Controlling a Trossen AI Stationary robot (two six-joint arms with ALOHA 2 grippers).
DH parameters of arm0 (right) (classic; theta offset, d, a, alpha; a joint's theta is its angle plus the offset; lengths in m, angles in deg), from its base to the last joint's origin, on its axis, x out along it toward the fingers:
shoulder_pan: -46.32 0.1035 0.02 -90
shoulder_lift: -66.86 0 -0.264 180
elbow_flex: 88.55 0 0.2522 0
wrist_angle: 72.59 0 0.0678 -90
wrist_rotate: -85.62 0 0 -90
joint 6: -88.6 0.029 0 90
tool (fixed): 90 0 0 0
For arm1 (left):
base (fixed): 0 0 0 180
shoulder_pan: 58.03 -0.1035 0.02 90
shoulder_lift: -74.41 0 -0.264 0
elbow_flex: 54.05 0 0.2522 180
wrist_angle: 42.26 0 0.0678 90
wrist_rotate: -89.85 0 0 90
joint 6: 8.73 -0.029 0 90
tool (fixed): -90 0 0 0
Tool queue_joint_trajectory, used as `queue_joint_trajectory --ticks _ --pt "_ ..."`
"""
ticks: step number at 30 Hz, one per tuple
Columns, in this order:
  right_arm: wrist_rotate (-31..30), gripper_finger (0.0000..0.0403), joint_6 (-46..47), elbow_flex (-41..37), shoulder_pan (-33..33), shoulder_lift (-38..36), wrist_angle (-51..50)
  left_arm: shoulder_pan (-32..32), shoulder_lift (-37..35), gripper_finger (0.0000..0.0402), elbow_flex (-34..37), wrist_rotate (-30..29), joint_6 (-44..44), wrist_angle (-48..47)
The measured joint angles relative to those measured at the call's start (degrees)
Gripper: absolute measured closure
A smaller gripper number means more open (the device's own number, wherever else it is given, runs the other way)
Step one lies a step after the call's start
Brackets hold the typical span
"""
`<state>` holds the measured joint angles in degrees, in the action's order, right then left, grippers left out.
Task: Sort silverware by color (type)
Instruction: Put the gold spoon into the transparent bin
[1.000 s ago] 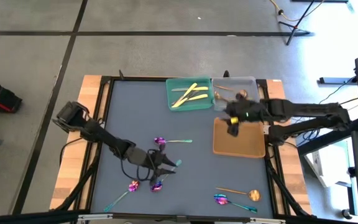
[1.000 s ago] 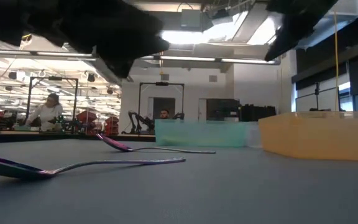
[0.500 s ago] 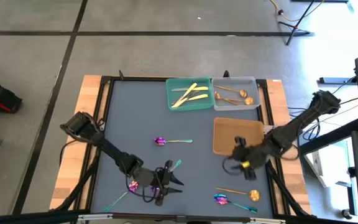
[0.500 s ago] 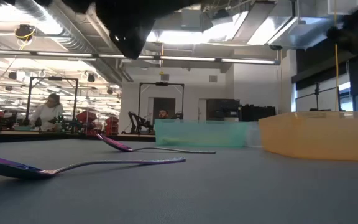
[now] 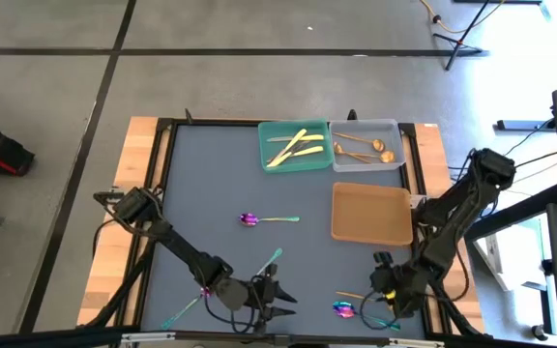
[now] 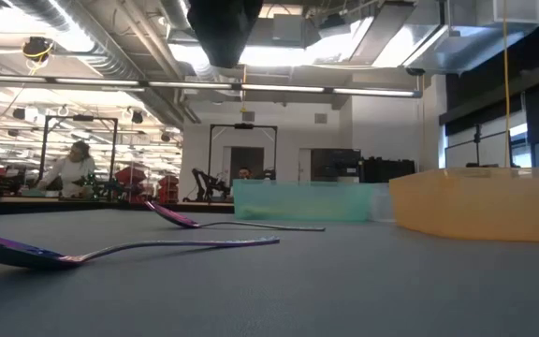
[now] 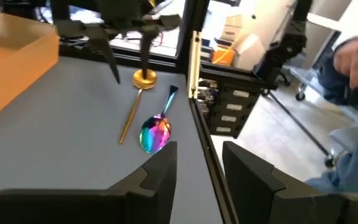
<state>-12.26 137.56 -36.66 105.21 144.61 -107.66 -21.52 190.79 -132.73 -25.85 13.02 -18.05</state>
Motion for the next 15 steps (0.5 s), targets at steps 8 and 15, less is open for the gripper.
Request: queue_joint_trajectory --ticks 8,15 --pt "-2.49 0.0215 4.68 0.0 3.61 7.35 4.9 0.86 1.26 0.0278 -0.18 -4.2 5.18 -0.05" --pt "-4.24 0.0215 4.85 0.11 4.53 10.16 5.25 0.81 1.43 0.0278 -0.18 -5.19 5.2 0.08"
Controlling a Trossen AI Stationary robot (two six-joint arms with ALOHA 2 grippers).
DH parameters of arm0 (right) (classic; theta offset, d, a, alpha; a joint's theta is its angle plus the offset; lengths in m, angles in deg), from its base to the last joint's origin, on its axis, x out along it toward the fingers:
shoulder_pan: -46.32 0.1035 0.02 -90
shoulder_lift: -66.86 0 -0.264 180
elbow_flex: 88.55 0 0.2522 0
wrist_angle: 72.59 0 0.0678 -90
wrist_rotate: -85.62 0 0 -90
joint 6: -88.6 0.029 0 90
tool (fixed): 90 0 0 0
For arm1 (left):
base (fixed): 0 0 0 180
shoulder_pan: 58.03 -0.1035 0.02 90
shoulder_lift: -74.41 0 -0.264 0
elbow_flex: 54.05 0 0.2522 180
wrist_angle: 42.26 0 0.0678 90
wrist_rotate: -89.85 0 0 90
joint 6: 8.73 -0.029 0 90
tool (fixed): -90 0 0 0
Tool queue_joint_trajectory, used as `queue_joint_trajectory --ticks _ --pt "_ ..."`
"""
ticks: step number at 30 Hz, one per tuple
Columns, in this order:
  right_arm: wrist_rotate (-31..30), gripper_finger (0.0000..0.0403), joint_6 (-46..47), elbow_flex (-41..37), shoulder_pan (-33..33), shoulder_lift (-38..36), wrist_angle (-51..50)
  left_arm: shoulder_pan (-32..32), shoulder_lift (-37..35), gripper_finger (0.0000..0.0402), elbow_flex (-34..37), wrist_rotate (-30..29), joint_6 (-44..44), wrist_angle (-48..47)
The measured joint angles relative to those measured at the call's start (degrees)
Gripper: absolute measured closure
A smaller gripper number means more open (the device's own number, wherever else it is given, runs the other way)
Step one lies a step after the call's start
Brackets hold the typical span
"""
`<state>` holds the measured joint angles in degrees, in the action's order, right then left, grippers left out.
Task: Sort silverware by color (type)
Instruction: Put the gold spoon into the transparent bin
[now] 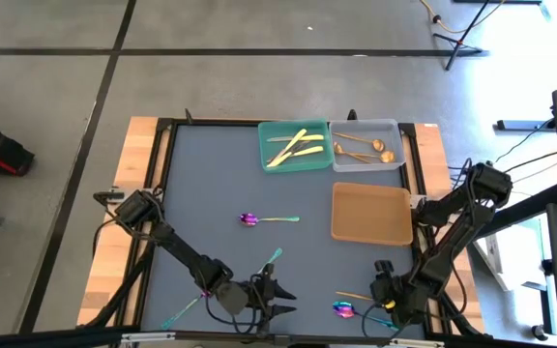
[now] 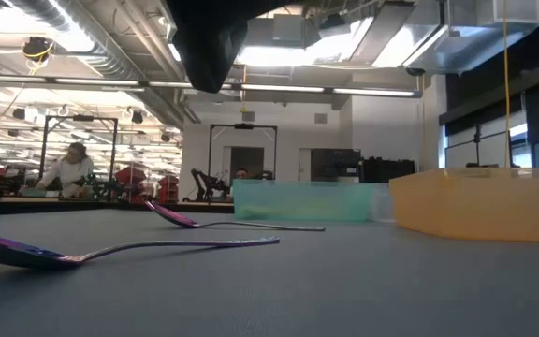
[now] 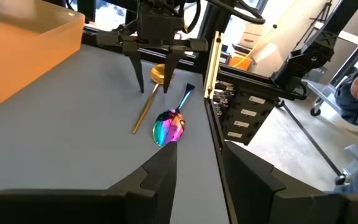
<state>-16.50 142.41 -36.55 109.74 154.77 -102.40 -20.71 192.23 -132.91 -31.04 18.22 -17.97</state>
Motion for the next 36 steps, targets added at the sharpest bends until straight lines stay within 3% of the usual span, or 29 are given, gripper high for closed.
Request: queue_joint_trajectory --ticks 9,25,36 --pt "-3.91 0.0232 -2.53 -0.02 -0.01 0.84 -0.48 -0.04 0.0 0.0278 0.0 -0.04 -0.03 0.0" --pt "-4.63 0.0395 -6.03 0.07 -0.04 2.89 -0.2 -0.04 -0.02 0.0278 0.0 -2.29 2.7 0.14" --pt "-6.05 0.04 -9.13 -0.2 -0.07 0.0 -1.27 -0.04 -0.02 0.0278 0.0 -2.52 2.48 0.1"
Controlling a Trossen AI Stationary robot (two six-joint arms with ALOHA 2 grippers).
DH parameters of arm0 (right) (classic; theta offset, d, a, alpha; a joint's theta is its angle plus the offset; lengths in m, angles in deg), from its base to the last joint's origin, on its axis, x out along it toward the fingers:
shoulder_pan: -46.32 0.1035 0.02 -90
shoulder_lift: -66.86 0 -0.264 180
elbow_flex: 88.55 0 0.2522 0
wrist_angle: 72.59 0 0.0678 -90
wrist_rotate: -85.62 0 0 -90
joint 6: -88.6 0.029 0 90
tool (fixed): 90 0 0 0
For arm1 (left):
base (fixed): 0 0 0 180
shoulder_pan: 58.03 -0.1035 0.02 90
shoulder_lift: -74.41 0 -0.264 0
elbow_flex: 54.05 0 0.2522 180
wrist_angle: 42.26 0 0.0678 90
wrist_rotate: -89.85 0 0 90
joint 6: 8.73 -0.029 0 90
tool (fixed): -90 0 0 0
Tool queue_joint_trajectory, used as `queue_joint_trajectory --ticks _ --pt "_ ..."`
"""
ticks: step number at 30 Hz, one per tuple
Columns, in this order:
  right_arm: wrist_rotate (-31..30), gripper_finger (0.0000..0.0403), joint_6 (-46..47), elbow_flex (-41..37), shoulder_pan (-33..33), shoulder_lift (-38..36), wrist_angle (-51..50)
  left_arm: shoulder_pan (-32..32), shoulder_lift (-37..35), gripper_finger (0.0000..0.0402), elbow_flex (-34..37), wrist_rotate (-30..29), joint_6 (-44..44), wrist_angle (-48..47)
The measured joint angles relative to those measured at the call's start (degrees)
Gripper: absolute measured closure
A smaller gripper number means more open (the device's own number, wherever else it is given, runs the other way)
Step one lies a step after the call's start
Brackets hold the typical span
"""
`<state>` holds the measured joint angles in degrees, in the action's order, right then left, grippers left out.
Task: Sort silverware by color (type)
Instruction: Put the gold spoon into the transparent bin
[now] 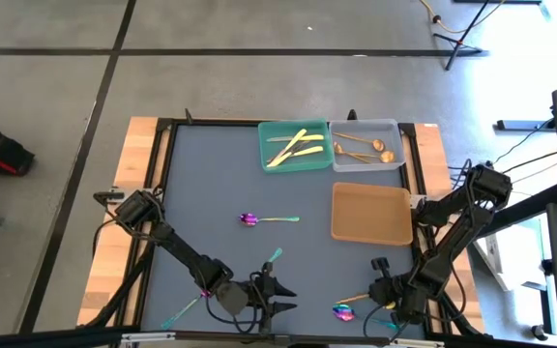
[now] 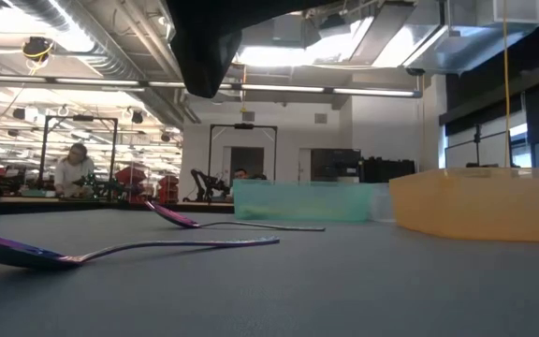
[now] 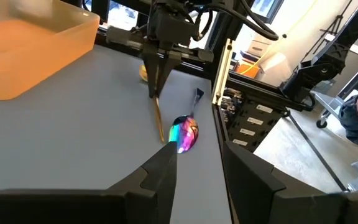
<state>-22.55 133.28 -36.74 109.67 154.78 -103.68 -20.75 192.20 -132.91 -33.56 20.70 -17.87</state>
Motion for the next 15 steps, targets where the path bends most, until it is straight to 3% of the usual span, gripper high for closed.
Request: queue_joint_trajectory --ticks 7,15 --pt "-6.9 0.04 -2.16 -0.02 -0.99 -6.08 -3.24 -0.43 0.0 0.0278 0.0 0.0 -0.19 0.0" --pt "-9.75 0.0401 -7.58 0.0 -6.87 -9.5 -3.66 -2.32 -0.55 0.0278 0.04 2.86 -8.79 -0.19"
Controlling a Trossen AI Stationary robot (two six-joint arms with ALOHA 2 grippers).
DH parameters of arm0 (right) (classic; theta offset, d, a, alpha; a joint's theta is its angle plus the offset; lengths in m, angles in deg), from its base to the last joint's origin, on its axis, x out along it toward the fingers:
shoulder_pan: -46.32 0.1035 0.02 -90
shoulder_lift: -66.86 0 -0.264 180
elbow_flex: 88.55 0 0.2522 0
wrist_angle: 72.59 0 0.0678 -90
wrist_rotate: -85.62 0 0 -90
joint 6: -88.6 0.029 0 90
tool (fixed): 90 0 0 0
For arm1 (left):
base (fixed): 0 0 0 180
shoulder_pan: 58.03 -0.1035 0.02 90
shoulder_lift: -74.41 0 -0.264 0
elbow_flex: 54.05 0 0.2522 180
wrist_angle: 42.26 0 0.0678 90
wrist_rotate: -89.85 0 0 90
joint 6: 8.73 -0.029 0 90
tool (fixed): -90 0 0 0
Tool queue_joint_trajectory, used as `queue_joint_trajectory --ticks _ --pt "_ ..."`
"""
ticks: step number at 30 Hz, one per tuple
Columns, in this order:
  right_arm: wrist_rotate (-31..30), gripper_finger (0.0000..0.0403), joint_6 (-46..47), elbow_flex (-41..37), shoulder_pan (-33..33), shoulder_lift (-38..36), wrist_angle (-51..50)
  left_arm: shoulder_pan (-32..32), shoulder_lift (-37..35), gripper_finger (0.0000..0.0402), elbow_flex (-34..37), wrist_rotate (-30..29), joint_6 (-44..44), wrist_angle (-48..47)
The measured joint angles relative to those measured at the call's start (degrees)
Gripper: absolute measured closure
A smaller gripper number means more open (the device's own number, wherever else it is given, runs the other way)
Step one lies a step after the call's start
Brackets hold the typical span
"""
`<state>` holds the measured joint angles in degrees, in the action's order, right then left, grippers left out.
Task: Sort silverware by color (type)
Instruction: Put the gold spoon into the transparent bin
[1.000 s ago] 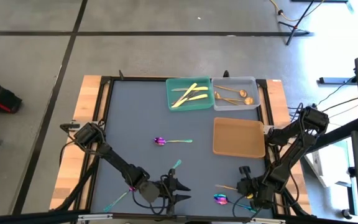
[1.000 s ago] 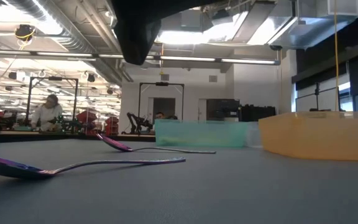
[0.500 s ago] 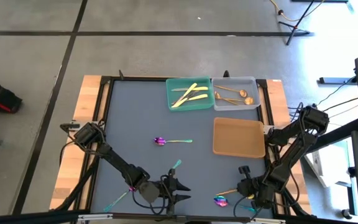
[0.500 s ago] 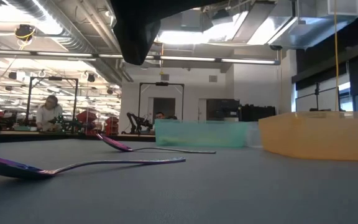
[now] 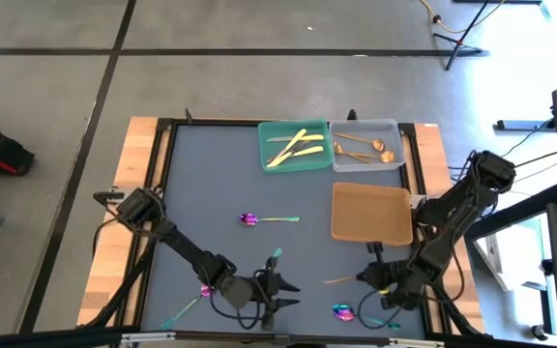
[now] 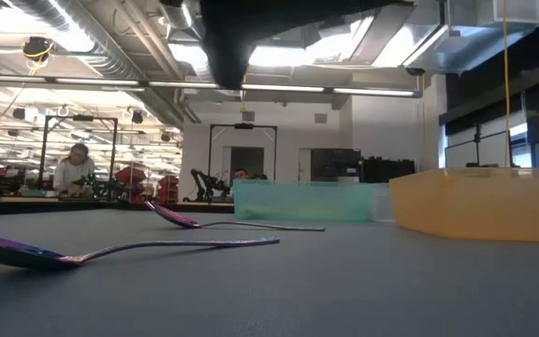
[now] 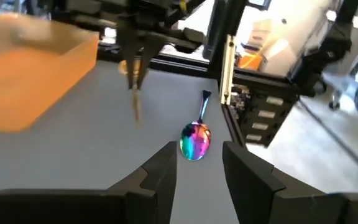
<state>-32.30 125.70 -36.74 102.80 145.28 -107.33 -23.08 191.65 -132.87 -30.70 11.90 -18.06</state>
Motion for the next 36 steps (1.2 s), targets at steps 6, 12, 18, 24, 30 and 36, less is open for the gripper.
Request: queue_joint_trajectory --ticks 6,12,18,24,30,36 --pt "0.04 0.0399 -5.24 0.02 -5.95 -2.22 -0.18 -0.31 -1.81 0.0278 0.02 3.66 -10.15 -0.17" --pt "-2.62 0.04 -14.14 0.07 -11.62 -6.76 -0.51 -0.66 -4.38 0.0278 0.02 3.02 -16.1 -5.32" --pt "-9.14 0.04 -23.99 0.09 -19.17 -13.2 0.13 -2.09 -4.93 0.0278 0.01 1.26 -23.19 -7.75" --pt "-11.74 0.04 -34.56 0.11 -28.65 -18.94 1.46 -4.25 -6.01 0.0278 0.64 2.78 -25.81 -11.75" --pt "-8.8 0.04 -43.46 0.15 -40.42 -23.94 0.79 -7.94 -12.72 0.0278 6.08 8.84 -23.26 -13.61" --pt "-1.58 0.04 -50.48 -0.6 -54.4 -27.87 1.56 -11.42 -18.39 0.0278 14.31 10.42 -21.58 -7.49"
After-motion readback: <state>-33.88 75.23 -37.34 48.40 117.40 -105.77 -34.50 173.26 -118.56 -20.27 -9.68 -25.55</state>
